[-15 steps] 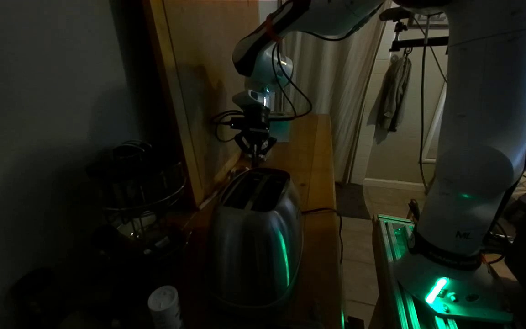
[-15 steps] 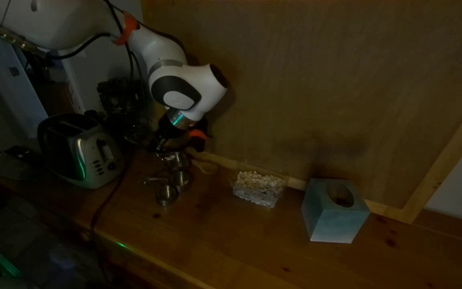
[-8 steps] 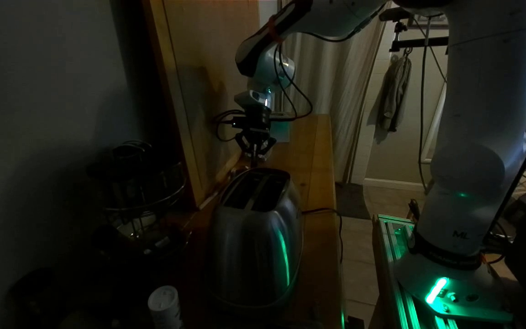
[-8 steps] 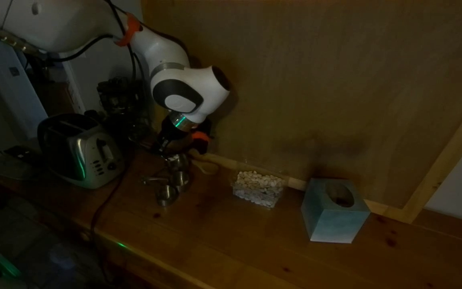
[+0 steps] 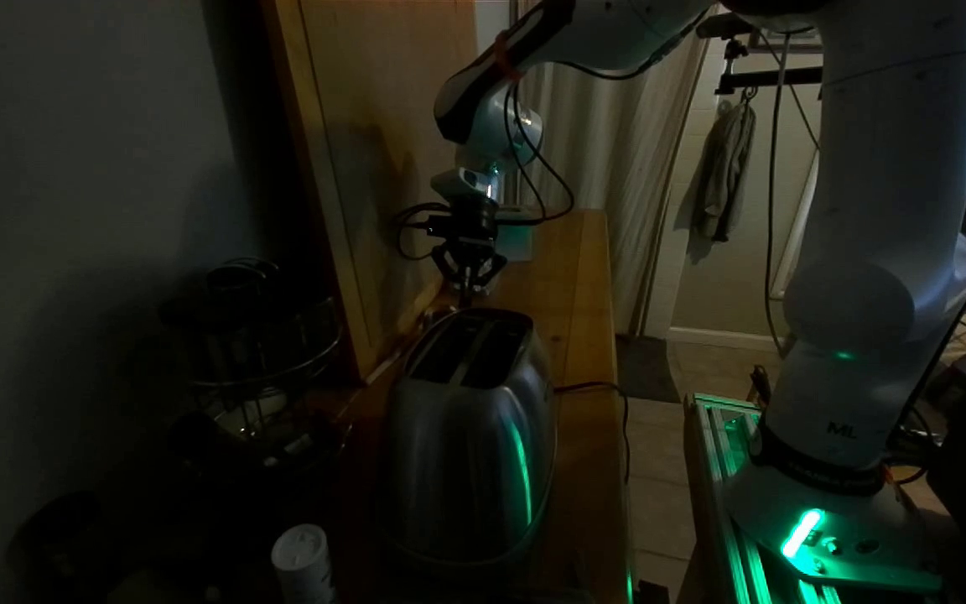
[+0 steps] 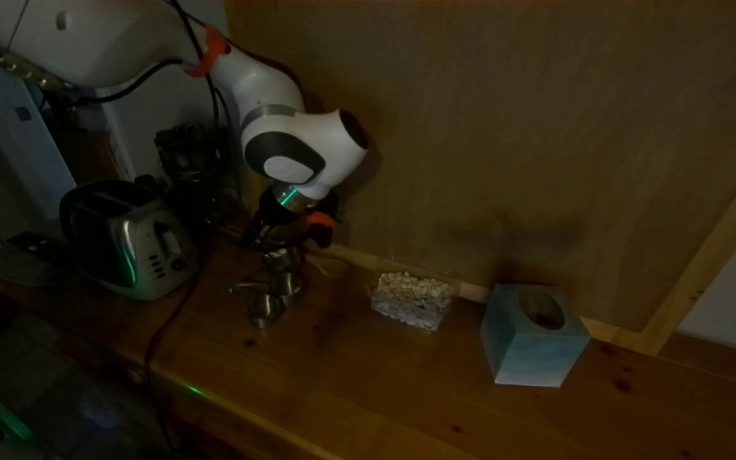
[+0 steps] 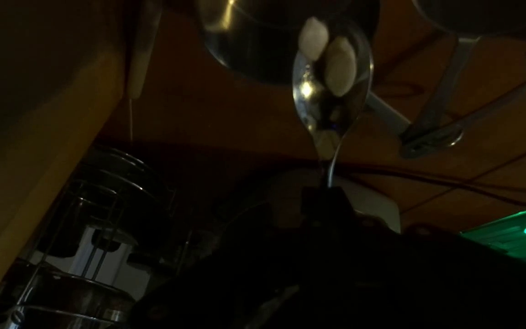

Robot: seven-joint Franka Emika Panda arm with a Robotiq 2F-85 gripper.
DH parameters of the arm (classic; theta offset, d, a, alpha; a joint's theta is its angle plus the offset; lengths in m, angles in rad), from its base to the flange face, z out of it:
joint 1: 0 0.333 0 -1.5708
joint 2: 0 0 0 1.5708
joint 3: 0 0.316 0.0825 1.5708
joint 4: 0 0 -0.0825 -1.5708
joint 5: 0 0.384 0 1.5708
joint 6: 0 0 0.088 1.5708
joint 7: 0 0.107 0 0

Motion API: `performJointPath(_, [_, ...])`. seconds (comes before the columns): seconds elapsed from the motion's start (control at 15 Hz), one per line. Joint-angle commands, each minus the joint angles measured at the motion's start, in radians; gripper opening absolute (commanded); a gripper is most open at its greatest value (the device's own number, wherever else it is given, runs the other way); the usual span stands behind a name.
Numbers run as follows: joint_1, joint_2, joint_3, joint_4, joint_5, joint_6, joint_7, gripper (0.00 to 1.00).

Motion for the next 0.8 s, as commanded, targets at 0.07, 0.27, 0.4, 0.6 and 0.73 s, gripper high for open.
performJointPath(0.07, [0.127,-0.008,-0.172,-0.017,0.025,0.045,-0.003,0.02])
performJointPath(0.27, [0.180,-0.007,-0.249,-0.019,0.029,0.044,0.003,0.02])
performJointPath(0.4, [0.201,-0.007,-0.278,-0.019,0.031,0.037,0.006,0.02])
performJointPath(0.6, [0.220,-0.006,-0.303,-0.017,0.030,0.015,0.007,0.02])
performJointPath(0.73, [0.230,-0.014,-0.305,-0.025,0.029,0.016,-0.034,0.02])
